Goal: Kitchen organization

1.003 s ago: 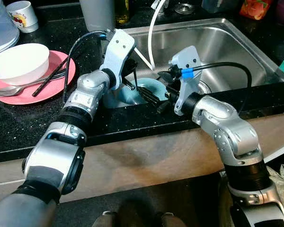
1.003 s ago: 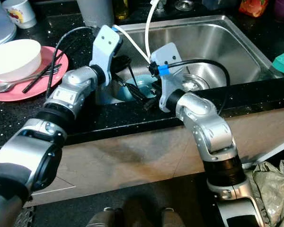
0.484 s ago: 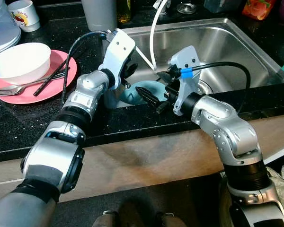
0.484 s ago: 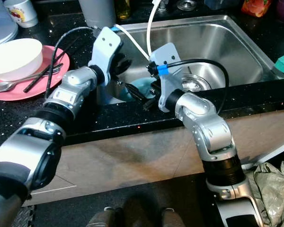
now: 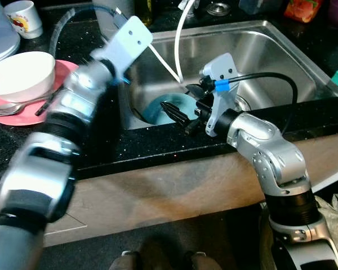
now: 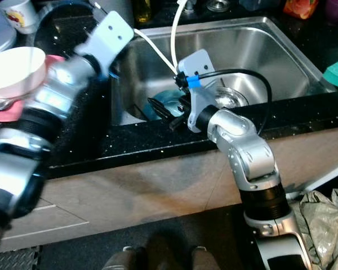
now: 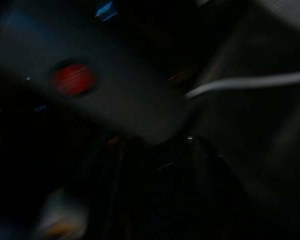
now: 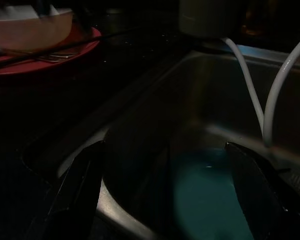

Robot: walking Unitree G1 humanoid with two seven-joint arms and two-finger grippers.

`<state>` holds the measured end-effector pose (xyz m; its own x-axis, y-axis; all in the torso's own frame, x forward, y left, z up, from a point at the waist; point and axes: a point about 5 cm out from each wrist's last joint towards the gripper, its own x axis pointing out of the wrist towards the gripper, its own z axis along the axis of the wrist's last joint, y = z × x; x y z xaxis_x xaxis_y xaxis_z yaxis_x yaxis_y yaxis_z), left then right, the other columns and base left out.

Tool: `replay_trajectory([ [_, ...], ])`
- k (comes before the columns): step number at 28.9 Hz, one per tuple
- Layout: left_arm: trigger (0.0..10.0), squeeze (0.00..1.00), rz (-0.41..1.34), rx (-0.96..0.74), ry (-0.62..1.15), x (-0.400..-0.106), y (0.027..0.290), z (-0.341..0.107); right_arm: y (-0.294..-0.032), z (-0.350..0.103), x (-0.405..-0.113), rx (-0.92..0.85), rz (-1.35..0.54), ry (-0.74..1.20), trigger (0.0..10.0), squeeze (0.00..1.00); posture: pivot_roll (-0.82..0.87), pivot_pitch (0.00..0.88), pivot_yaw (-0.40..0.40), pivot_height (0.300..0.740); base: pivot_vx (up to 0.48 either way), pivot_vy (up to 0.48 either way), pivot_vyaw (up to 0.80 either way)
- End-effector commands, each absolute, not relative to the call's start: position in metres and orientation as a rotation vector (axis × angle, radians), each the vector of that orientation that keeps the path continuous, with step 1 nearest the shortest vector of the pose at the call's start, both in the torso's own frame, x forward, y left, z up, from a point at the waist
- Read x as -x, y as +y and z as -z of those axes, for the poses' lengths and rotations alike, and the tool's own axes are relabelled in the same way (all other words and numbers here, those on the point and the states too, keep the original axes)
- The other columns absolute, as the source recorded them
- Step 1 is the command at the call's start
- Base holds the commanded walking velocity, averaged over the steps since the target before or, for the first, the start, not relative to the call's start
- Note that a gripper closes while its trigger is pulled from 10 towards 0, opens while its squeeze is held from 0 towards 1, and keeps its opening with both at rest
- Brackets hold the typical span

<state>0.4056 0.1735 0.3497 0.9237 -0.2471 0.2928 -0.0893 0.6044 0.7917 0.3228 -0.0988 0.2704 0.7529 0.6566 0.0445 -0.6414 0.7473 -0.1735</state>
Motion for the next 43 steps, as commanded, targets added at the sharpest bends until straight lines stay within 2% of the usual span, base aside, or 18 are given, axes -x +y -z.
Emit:
replay_trajectory([
  [1,10.0,1.00,0.012,-0.960,-0.364,-0.401,0.193,-0.352,-0.096,-0.270,-0.323,0.127,-0.728,-0.104,10.0,0.00,0.01,0.215,0.033,0.740,0.000,0.000,0.00],
  [2,10.0,1.00,-0.034,-0.935,-0.357,-0.398,0.205,-0.355,-0.096,-0.270,-0.323,0.124,-0.731,-0.104,10.0,0.00,0.01,0.213,0.029,0.740,0.000,0.000,0.00],
  [4,10.0,1.00,-0.063,-0.917,-0.355,-0.396,0.213,-0.357,-0.095,-0.270,-0.323,0.122,-0.733,-0.105,10.0,0.00,0.01,0.213,0.029,0.740,0.000,0.000,0.00],
  [6,10.0,1.00,-0.140,-0.810,-0.340,-0.393,0.234,-0.359,-0.094,-0.270,-0.323,0.120,-0.739,-0.105,10.0,0.00,0.02,0.209,0.027,0.740,0.000,0.000,0.00],
  [9,10.0,1.00,-0.173,-0.756,-0.328,-0.391,0.245,-0.359,-0.093,-0.269,-0.323,0.119,-0.742,-0.106,10.0,0.00,0.02,0.208,0.027,0.740,0.000,0.000,0.00],
  [10,10.0,1.00,-0.228,-0.704,-0.306,-0.388,0.261,-0.359,-0.092,-0.270,-0.323,0.118,-0.745,-0.107,10.0,0.00,0.01,0.206,0.027,0.740,0.000,0.000,0.00],
  [13,10.0,1.00,-0.264,-0.677,-0.291,-0.385,0.271,-0.359,-0.092,-0.270,-0.323,0.118,-0.746,-0.108,10.0,0.00,0.01,0.206,0.027,0.740,0.000,0.000,0.00],
  [14,10.0,0.00,-0.337,-0.564,-0.251,-0.378,0.296,-0.358,-0.093,-0.271,-0.323,0.121,-0.747,-0.111,10.0,0.00,0.02,0.202,0.029,0.740,0.000,0.000,0.00],
  [15,10.0,0.00,-0.337,-0.564,-0.251,-0.378,0.296,-0.358,-0.093,-0.271,-0.323,0.121,-0.747,-0.111,10.0,0.00,0.02,0.202,0.029,0.740,0.000,0.000,0.00],
  [20,10.0,0.00,-0.478,-0.369,-0.079,-0.362,0.349,-0.339,-0.094,-0.270,-0.322,0.127,-0.750,-0.111,10.0,0.00,0.01,0.199,0.031,0.740,0.000,0.000,0.00],
  [27,10.0,0.00,-0.485,-0.163,0.033,-0.351,0.371,-0.322,-0.094,-0.269,-0.321,0.133,-0.760,-0.109,10.0,0.00,0.01,0.197,0.028,0.740,0.000,0.000,0.00],
  [38,10.0,0.00,-0.396,0.052,0.091,-0.348,0.376,-0.305,-0.095,-0.271,-0.321,0.141,-0.765,-0.120,10.0,0.00,0.01,0.197,0.023,0.740,0.000,0.000,0.00],
  [43,10.0,0.00,-0.395,0.091,0.126,-0.349,0.375,-0.298,-0.095,-0.272,-0.321,0.139,-0.768,-0.121,10.0,0.00,0.01,0.202,0.023,0.740,0.000,0.000,0.00],
])
